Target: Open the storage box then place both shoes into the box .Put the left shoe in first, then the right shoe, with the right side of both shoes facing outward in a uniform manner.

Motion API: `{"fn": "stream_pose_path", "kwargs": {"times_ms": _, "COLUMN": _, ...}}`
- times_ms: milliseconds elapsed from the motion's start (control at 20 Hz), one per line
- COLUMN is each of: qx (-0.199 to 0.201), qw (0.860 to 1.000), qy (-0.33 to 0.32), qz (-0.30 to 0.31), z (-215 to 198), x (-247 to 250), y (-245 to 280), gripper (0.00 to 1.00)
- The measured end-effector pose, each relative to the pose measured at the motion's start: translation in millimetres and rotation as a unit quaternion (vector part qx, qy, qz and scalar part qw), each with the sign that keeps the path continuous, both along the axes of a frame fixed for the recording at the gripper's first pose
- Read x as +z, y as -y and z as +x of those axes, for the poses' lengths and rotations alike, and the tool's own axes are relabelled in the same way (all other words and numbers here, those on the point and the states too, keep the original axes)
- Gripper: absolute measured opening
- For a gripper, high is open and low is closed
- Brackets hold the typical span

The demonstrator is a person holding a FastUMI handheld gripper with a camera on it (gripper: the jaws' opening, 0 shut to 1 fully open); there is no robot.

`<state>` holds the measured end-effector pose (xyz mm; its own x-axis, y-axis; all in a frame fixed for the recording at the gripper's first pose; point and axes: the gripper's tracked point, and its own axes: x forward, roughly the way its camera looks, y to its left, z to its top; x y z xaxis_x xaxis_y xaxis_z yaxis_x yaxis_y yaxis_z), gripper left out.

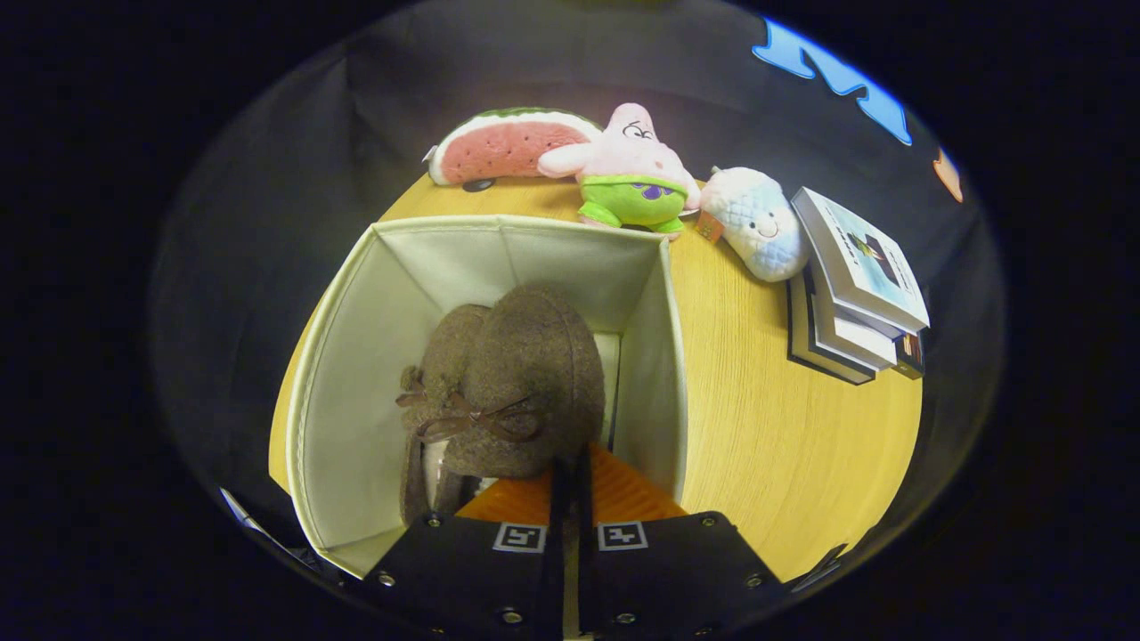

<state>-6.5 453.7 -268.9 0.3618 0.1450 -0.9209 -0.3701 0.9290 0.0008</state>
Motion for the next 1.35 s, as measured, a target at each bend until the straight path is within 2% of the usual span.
{"fn": "stream_pose_path", "kwargs": {"times_ms": 250, "qx": -0.001, "qw": 1.0, "qy": 0.009, "qz": 0.027, "z": 0.2, "x": 18.9, "y": 0.9, "gripper": 0.12}}
{"fn": "stream_pose_path", "kwargs": {"times_ms": 400, "qx": 0.019, "qw": 0.993, "qy": 0.095, "qz": 0.06, "z": 20.1, "x": 67.0, "y": 1.2, "gripper": 0.19}}
{"fn": "stream_pose_path", "kwargs": {"times_ms": 500, "qx": 0.034, "qw": 0.985, "qy": 0.141, "qz": 0.098, "z": 24.5, "x": 103.7, "y": 5.5, "gripper": 0.19}}
{"fn": "stream_pose_path", "kwargs": {"times_ms": 750, "qx": 0.031, "qw": 0.949, "qy": 0.26, "qz": 0.175, "z": 35.7, "x": 192.5, "y": 71.5, "gripper": 0.19}}
{"fn": "stream_pose_path", "kwargs": {"times_ms": 850, "qx": 0.012, "qw": 0.928, "qy": 0.327, "qz": 0.177, "z": 43.7, "x": 226.7, "y": 118.7, "gripper": 0.19}}
{"fn": "stream_pose_path", "kwargs": {"times_ms": 1050, "qx": -0.056, "qw": 0.886, "qy": 0.433, "qz": 0.155, "z": 41.9, "x": 279.2, "y": 229.5, "gripper": 0.19}}
{"fn": "stream_pose_path", "kwargs": {"times_ms": 1200, "qx": -0.093, "qw": 0.869, "qy": 0.465, "qz": 0.141, "z": 51.6, "x": 295.6, "y": 283.8, "gripper": 0.19}}
{"fn": "stream_pose_path", "kwargs": {"times_ms": 1350, "qx": -0.109, "qw": 0.856, "qy": 0.489, "qz": 0.131, "z": 53.9, "x": 307.2, "y": 314.8, "gripper": 0.19}}
